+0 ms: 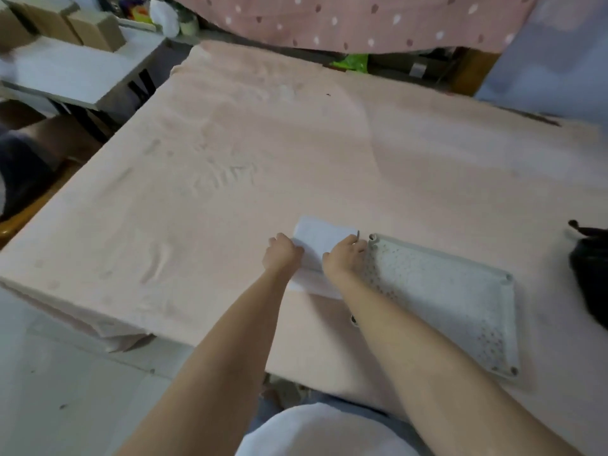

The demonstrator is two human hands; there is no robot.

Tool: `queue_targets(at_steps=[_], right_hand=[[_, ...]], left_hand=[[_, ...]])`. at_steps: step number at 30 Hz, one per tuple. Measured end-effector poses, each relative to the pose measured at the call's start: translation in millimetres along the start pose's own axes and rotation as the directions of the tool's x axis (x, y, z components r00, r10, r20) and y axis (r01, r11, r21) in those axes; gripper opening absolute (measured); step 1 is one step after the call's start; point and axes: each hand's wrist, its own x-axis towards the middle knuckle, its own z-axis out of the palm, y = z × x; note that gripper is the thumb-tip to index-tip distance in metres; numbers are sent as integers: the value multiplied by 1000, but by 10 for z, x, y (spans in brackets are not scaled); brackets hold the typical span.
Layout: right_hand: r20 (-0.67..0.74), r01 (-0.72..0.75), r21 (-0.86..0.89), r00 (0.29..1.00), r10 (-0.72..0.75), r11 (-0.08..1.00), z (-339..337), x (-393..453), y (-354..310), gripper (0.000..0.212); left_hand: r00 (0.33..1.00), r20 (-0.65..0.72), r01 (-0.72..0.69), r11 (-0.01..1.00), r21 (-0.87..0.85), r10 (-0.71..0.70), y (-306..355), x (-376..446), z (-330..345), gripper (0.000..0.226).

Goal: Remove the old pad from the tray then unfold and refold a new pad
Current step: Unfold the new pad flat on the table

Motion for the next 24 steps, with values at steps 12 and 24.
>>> queue_targets(at_steps=[12, 24], right_hand=[[-49, -278, 222, 954, 295, 935, -13, -118, -268, 56], [8, -145, 484, 987, 161, 863, 4, -259, -320, 22]], left_hand=[[940, 332, -12, 984, -176, 71, -225, 514, -163, 46], [963, 126, -229, 970, -79, 237, -516, 692, -455, 32]])
